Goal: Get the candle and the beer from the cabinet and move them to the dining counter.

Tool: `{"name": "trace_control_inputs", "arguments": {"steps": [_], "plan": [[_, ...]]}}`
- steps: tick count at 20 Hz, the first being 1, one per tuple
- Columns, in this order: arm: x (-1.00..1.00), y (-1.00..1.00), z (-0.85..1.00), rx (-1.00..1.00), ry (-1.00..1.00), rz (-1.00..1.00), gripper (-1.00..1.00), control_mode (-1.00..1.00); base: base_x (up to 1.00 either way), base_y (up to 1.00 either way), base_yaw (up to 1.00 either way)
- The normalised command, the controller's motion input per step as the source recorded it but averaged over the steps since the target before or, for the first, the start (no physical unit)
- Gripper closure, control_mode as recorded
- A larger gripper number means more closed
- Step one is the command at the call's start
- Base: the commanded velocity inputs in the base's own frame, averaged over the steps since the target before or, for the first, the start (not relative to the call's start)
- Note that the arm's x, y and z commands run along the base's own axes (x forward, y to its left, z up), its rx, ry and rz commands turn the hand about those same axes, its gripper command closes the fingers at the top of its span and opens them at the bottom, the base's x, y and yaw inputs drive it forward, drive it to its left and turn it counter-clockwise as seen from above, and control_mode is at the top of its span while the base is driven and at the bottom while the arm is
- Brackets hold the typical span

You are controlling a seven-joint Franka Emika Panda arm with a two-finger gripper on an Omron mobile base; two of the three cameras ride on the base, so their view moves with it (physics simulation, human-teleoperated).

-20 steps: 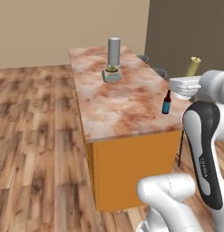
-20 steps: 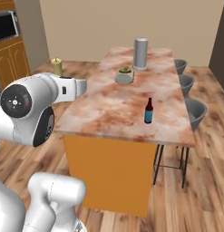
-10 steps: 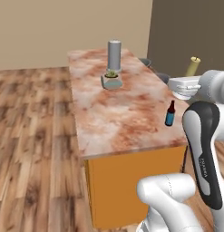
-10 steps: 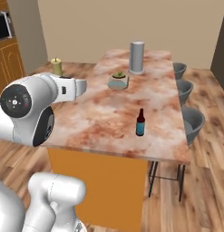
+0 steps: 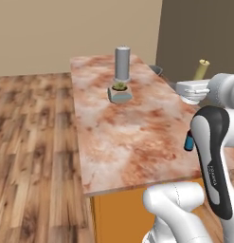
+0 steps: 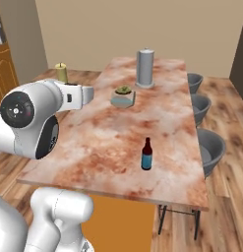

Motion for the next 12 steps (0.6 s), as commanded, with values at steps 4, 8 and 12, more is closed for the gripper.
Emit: {"name": "trace_control_inputs", "arguments": {"steps": [4, 8, 12], "plan": [[0.00, 0.00, 0.00, 0.00, 0.00, 0.00, 1.00, 1.00, 0.50, -0.23, 0.00], [0.00, 0.00, 0.00, 0.00, 0.00, 0.00, 1.00, 1.00, 0.25, -0.11, 0.00], [0.00, 0.00, 0.00, 0.00, 0.00, 0.00, 1.00, 1.00, 0.10, -0.03, 0.00]]}}
